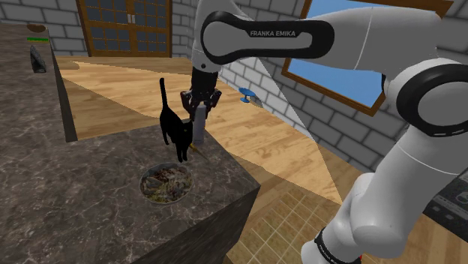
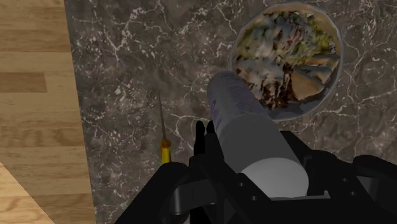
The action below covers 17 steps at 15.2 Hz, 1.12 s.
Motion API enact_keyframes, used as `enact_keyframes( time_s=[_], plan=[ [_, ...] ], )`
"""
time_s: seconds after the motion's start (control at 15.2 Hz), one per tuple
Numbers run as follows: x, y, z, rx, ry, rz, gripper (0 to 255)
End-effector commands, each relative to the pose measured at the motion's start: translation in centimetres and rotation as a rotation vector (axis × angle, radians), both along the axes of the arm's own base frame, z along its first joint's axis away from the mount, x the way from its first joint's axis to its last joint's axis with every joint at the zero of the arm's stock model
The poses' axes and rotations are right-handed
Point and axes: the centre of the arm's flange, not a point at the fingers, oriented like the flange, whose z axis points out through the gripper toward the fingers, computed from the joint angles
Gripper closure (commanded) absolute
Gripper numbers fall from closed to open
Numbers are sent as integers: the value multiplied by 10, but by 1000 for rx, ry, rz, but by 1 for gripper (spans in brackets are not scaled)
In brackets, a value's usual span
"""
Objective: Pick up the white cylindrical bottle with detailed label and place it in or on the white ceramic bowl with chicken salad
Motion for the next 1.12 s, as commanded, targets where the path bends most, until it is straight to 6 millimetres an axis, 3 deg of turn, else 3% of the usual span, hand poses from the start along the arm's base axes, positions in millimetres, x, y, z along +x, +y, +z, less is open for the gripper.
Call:
enact_keyframes(
  time_s=[0.0, 0.53, 1.06],
  plan=[
    [-3, 28, 1, 0, 0, -2, 255],
    [-15, 125, 15, 0, 0, -2, 255],
    [-15, 125, -27, 0, 0, -2, 255]
  ],
)
